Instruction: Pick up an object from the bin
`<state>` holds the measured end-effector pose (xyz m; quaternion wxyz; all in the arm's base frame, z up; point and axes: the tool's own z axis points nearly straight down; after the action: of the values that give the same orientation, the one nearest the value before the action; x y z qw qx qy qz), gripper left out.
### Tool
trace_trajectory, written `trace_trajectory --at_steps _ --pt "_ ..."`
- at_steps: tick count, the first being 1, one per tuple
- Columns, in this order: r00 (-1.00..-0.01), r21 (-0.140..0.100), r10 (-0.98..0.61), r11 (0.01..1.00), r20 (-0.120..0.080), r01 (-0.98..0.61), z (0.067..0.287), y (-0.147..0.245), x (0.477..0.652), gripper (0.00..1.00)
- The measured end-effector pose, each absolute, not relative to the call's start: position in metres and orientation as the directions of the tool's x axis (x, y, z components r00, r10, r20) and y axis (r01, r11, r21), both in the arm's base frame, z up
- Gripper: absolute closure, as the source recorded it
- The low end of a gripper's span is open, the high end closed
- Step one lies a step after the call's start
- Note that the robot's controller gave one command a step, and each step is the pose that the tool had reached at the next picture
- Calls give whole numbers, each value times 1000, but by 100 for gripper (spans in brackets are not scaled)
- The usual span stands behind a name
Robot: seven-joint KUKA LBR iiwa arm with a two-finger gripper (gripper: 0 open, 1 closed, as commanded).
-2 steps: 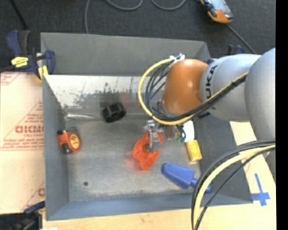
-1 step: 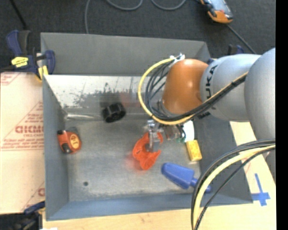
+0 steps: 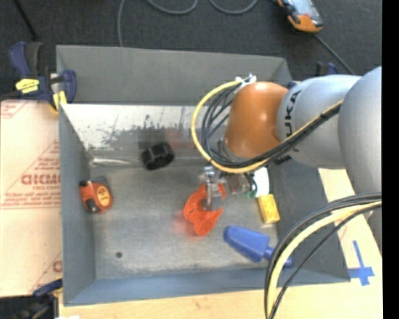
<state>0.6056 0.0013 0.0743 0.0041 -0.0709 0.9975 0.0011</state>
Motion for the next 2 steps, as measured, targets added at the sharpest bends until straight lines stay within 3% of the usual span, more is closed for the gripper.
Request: trace_trajectory --at_steps 2 --pt "-990 2 -139 990 -8 -139 74 1 606 100"
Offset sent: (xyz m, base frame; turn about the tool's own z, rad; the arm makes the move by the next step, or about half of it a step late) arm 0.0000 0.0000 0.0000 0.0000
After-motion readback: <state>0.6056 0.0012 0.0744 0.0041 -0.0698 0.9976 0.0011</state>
